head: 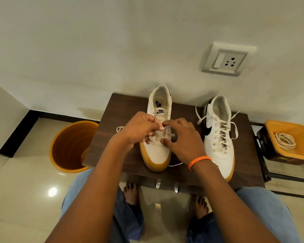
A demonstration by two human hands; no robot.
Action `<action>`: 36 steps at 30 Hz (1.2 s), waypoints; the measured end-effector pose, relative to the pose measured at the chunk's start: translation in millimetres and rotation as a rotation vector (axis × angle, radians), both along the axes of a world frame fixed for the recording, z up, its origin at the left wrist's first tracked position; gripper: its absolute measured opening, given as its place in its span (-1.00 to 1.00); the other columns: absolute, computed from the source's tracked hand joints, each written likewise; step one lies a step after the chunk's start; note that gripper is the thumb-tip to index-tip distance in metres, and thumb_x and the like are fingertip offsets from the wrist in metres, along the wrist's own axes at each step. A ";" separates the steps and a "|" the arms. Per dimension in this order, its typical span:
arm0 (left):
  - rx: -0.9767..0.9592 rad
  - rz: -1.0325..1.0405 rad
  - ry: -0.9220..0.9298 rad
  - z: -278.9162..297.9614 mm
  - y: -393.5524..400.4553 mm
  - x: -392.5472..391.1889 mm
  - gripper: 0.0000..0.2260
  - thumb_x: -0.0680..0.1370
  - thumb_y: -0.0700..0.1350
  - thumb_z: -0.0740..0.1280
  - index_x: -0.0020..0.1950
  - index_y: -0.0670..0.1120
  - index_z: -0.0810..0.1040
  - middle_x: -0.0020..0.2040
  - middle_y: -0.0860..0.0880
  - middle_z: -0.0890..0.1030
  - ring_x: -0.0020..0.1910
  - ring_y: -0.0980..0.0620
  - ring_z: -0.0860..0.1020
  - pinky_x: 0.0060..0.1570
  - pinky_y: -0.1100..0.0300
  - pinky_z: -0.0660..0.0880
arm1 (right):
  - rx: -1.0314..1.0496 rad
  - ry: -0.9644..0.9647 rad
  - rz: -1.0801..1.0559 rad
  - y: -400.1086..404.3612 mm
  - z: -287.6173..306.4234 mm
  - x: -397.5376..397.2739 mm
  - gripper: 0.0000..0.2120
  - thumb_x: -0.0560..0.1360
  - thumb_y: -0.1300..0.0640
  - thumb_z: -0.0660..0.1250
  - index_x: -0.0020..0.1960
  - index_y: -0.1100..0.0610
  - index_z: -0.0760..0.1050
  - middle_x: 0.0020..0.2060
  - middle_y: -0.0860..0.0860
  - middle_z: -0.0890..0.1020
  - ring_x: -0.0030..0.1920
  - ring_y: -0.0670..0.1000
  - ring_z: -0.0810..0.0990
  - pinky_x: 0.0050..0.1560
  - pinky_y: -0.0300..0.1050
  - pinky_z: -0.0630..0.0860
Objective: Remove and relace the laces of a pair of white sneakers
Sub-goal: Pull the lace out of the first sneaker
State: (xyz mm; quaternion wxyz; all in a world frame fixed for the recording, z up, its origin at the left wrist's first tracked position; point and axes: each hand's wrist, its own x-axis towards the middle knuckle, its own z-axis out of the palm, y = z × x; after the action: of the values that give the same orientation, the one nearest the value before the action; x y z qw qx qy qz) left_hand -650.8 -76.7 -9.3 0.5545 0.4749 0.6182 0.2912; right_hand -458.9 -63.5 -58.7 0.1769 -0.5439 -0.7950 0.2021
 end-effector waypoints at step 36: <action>0.183 0.004 0.312 -18.1 8.3 10.7 -0.83 0.59 0.03 0.39 -0.19 0.08 0.67 -0.11 0.07 0.70 -0.14 0.07 0.64 -0.09 0.04 0.60 | -0.055 0.049 0.000 2.1 -1.7 2.3 -0.50 0.48 -0.12 0.54 0.37 -0.18 0.48 0.25 -0.09 0.49 0.08 -0.05 0.58 0.00 -0.10 0.63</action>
State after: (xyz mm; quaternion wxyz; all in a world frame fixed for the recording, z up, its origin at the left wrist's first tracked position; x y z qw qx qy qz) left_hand -640.1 -68.5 -27.3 0.4059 0.5617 0.6685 0.2700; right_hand -456.6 -61.4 -60.4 0.1812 -0.5433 -0.7848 0.2369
